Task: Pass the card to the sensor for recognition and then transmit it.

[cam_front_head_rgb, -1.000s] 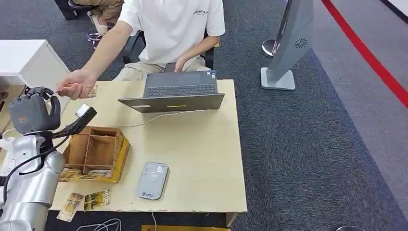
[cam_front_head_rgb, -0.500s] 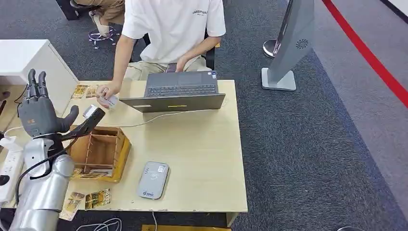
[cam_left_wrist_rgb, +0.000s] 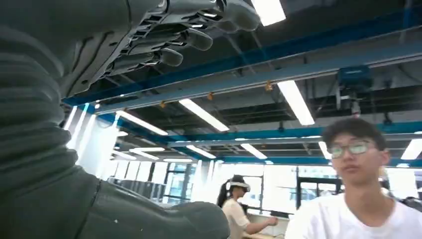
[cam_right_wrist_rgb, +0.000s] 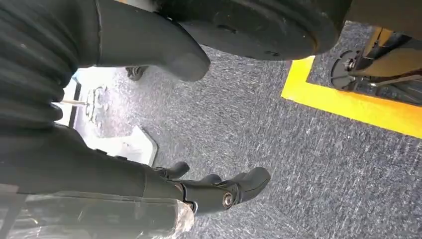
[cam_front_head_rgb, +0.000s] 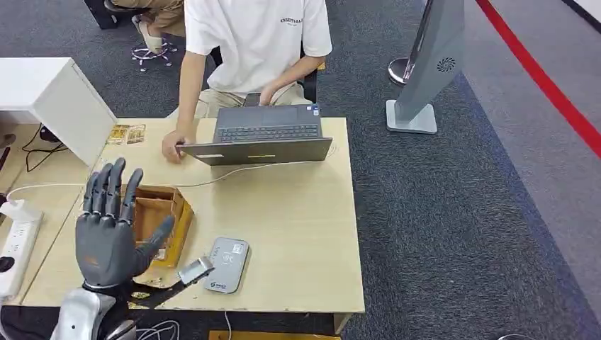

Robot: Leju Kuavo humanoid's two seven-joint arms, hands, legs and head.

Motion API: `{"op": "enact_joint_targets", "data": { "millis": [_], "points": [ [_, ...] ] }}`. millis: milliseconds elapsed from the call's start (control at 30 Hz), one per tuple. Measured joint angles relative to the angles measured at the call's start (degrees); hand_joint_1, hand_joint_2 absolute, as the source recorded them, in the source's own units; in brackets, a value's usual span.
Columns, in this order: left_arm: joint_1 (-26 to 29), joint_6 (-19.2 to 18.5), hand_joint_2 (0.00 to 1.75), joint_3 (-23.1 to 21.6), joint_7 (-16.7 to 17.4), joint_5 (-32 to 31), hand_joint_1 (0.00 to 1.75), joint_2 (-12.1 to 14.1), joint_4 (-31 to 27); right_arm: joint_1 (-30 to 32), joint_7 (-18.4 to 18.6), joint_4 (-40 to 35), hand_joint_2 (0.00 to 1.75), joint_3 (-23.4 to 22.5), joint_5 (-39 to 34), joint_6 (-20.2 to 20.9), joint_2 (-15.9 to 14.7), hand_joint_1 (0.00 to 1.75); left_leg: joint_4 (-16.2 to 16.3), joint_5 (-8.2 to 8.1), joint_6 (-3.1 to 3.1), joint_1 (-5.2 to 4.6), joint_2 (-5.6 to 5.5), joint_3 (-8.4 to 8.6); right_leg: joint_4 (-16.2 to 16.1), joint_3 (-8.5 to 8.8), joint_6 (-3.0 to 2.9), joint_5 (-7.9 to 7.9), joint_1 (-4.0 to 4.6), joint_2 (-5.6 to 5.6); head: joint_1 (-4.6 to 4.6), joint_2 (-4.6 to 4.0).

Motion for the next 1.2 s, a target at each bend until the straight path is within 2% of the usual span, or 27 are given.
{"op": "enact_joint_targets", "data": {
  "millis": [167, 433, 567, 733, 933, 1033, 1100, 1200],
  "points": [
    [5.13, 5.00, 1.75, -5.06, 0.44, -2.40, 0.00, 3.67, -0.15, 0.00, -0.28, 0.00, 1.75, -0.44, 0.61, 0.57, 0.00, 0.00, -0.01, 0.01, 0.00, 0.00, -0.01, 0.03, 0.01, 0.03, 0.00, 0.00, 0.01, -0.01, 0.00, 0.00],
    [9.71, 5.68, 1.75, -9.72, 4.02, -2.27, 0.00, 7.74, 0.11, -0.01, -0.31, 0.00, 1.75, -0.44, 0.17, 0.59, -0.02, 0.00, 0.00, 0.01, 0.00, 0.00, -0.10, 0.02, 0.00, 0.06, 0.01, -0.01, 0.00, -0.09, 0.02, 0.00],
    [11.05, 5.68, 1.75, -10.73, 5.82, -2.84, 0.00, 9.33, 0.11, -0.02, -0.31, 0.00, 1.75, -0.44, 0.31, 0.72, -0.07, 0.00, -0.01, 0.00, 0.00, 0.00, -0.15, 0.00, 0.00, 0.08, 0.02, -0.01, 0.00, -0.15, 0.02, 0.00],
    [13.98, 5.74, 1.75, -11.08, 12.94, -4.56, 0.00, 12.74, 0.09, -0.02, -0.35, 0.00, 1.75, -0.44, 1.20, 1.16, -0.17, 0.00, -0.01, 0.00, 0.00, 0.01, -0.17, 0.00, 0.01, 0.07, 0.00, -0.03, 0.01, -0.17, 0.00, 0.00],
    [16.44, 5.77, 1.75, -10.11, 13.49, -2.55, 0.00, 15.21, 0.48, -0.04, -0.72, 0.02, 1.75, -0.44, 1.44, 1.25, -0.37, 0.00, -0.02, 0.01, 0.00, 0.02, -0.20, 0.00, 0.01, 0.09, -0.01, -0.04, 0.02, -0.22, 0.04, 0.00],
    [17.32, 5.77, 1.75, -7.70, 10.70, -0.83, 0.00, 15.49, 1.51, 0.00, -0.72, 0.02, 1.75, -0.44, 1.68, 1.33, -0.42, 0.00, -0.02, 0.01, 0.00, 0.02, -0.25, -0.02, 0.01, 0.12, -0.01, -0.04, 0.01, -0.29, 0.04, 0.00],
    [18.67, 5.77, 1.75, -4.64, 5.45, 0.64, 0.00, 14.84, 2.41, -0.02, -0.66, 0.02, 1.75, -0.44, 2.01, 1.35, -0.42, 0.00, -0.02, 0.00, -0.01, 0.01, -0.23, 0.03, 0.01, 0.13, -0.01, -0.04, 0.01, -0.25, 0.04, 0.00],
    [20.06, 5.77, 1.75, 2.03, -3.42, 3.35, 0.00, 12.49, 3.92, 0.08, -0.66, 0.02, 1.75, -0.44, 2.16, 1.40, -0.44, 0.00, -0.02, 0.01, 0.00, 0.01, -0.24, 0.01, 0.01, 0.13, -0.01, -0.04, 0.01, -0.27, 0.02, 0.00]
  ]
}}
